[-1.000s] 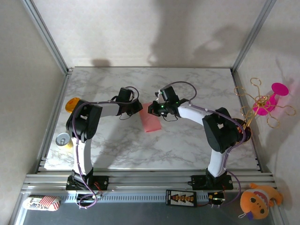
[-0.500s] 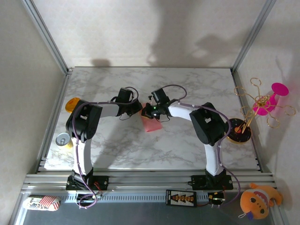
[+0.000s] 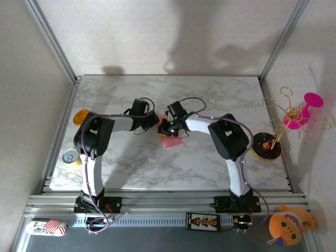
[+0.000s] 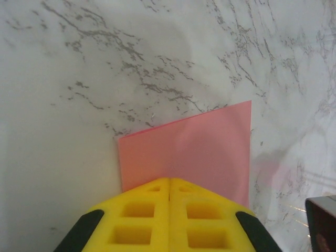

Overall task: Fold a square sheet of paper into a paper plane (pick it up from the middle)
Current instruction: First fold in half a square sheet of paper at the center of the table.

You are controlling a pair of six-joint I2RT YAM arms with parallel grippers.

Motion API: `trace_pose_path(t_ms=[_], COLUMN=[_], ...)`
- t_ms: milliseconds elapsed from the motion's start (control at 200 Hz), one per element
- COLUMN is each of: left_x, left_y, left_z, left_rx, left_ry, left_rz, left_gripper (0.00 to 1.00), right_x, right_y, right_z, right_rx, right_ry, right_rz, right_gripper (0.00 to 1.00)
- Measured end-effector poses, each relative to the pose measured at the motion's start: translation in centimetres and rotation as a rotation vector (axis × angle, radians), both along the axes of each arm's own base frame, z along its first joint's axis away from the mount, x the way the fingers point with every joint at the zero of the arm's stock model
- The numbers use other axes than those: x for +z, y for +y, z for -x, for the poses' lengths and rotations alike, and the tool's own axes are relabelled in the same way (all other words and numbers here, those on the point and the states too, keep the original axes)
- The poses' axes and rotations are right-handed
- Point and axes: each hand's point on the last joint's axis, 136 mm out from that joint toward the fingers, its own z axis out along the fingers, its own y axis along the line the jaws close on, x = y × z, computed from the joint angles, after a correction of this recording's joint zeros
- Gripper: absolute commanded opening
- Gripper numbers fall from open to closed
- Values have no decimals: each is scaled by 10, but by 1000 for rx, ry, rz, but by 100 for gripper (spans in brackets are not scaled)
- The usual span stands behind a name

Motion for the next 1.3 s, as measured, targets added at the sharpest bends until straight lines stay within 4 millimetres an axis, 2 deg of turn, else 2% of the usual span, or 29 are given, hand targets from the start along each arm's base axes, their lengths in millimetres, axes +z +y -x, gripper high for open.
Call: trace_pose_path(t_ms=[90, 335, 1302], left_x=[0, 0, -1], left_y=[0, 1, 1], left_z=[0, -1, -1], left_rx=[3, 5, 7], left_ry=[-1, -2, -2], left_rz=[-2, -5, -7], left_gripper=[5, 5, 5], right_x=[-6, -6, -8], right_y=[-3, -6, -35], right_z=[6, 13, 75], right_rx=[10, 56, 210], right_ry=[14, -7, 45], right_rz=[11, 13, 31], right_gripper=[0, 0, 2])
